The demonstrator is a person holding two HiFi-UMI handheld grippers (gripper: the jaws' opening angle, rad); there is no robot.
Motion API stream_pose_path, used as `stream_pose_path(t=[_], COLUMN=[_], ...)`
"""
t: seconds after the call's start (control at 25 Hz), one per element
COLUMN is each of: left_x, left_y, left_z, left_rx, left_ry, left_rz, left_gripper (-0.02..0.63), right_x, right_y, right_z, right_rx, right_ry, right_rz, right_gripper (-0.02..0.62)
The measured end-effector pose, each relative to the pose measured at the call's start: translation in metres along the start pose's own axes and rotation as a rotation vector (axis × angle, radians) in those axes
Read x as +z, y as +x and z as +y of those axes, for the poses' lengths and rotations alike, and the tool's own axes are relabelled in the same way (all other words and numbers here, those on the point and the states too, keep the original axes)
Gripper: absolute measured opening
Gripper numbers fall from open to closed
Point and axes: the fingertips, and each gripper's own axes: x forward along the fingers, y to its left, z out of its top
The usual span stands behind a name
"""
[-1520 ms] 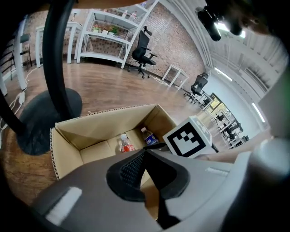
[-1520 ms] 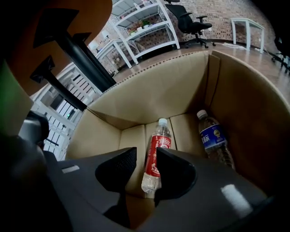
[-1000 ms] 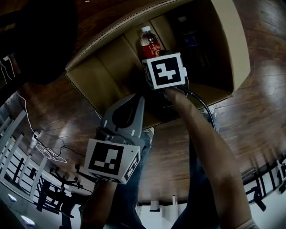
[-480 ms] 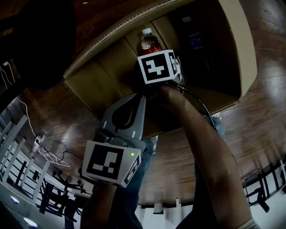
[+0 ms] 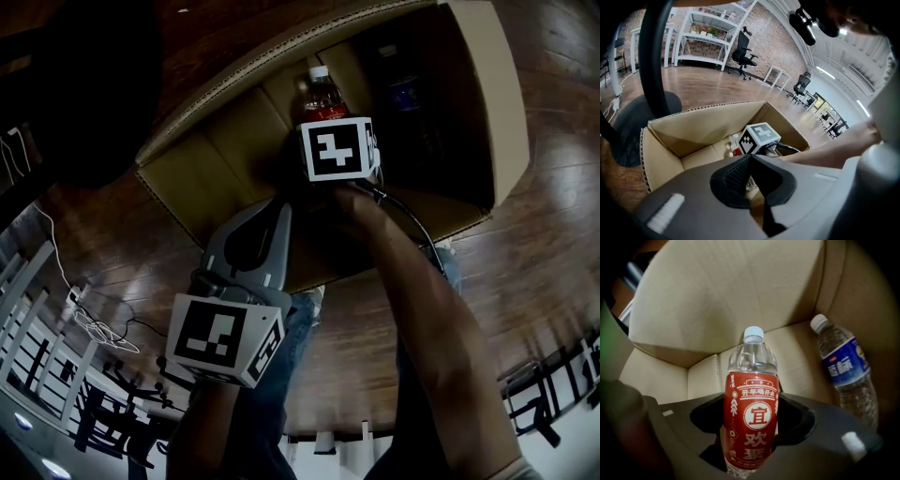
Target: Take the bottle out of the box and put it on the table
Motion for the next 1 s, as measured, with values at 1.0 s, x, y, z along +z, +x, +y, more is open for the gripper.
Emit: stream_pose_path(t=[1.0], left_x=[0.119], left_y=[-0.1], left_z=[-0.079], left_rx=[0.083], left_ry=[-0.137], left_rz=[-0.1], left_gripper=[-0.003], right_x=[0.067], right_y=[-0.253], right_z=[0.036], right_rx=[0.108], right_ry=[-0.08], right_rz=[-0.289], right_gripper=[0.298])
